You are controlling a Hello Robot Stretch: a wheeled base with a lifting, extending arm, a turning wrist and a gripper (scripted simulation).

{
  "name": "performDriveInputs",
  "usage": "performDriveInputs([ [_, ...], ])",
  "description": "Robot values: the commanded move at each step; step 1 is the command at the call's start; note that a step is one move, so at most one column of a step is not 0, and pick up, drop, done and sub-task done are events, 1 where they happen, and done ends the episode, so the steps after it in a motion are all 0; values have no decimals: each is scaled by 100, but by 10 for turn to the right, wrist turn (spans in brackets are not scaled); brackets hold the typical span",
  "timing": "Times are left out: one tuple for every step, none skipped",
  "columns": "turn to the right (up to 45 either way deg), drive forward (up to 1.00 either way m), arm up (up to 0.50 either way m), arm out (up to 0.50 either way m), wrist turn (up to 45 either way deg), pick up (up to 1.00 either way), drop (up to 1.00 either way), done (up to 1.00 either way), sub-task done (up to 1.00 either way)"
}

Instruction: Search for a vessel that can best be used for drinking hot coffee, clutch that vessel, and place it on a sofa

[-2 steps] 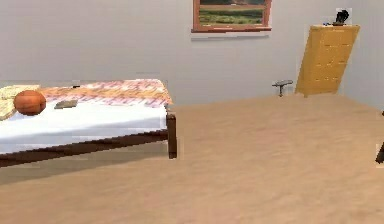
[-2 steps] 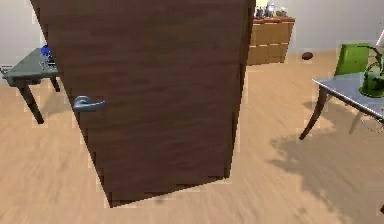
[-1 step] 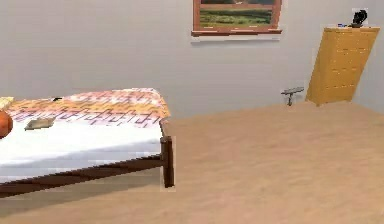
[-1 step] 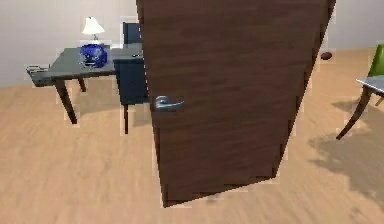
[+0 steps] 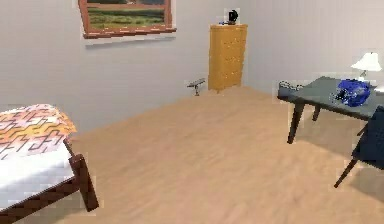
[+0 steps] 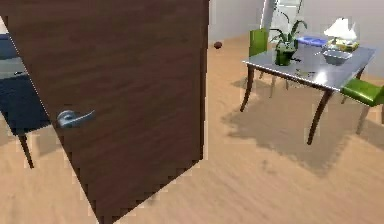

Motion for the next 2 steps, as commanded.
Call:
performDriveInputs([
  [0, 100, 0, 0, 0, 0, 0, 0, 0],
  [210, 0, 0, 0, 0, 0, 0, 0, 0],
])
